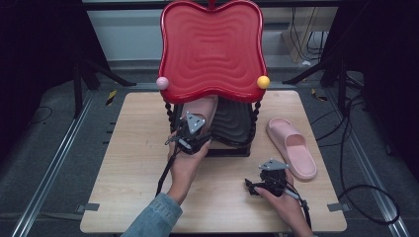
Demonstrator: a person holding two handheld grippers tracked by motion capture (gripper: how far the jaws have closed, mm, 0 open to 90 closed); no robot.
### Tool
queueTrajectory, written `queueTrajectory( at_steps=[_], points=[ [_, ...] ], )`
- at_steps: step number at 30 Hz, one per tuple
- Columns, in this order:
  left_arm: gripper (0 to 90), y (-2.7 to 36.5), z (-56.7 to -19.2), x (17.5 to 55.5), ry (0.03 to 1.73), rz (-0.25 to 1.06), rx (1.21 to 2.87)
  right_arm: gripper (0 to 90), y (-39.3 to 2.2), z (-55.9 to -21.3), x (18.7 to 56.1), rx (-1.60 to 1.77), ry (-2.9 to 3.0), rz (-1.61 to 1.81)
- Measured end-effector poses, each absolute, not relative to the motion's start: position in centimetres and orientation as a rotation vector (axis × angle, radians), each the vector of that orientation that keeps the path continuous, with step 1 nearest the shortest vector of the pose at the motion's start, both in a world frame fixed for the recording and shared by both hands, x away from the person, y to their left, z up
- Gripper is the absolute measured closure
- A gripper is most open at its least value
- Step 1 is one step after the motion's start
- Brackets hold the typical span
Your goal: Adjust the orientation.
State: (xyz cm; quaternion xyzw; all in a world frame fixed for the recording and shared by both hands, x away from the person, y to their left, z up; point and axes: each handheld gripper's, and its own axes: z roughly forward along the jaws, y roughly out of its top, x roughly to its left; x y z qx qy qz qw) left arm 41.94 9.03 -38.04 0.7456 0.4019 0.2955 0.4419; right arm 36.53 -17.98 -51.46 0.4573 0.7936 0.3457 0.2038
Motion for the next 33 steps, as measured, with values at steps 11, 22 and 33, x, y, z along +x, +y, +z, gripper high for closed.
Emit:
queueTrajectory(
  at_steps=[11, 22, 33],
  points=[
    [52.9, 9.7, -37.7, 40.7, 0.944, 0.704, 1.875, 6.0, -18.0, -51.5, 36.5, 1.275, 2.214, 0.964],
    [52.5, 13.0, -37.9, 37.4, 0.784, 0.630, 1.953, 6.0, -18.0, -51.5, 36.5, 1.276, 2.213, 0.964],
    [71.6, 17.8, -41.8, 34.0, 0.755, 0.566, 2.006, 6.0, -18.0, -51.5, 36.5, 1.275, 2.208, 0.963]
  ],
)
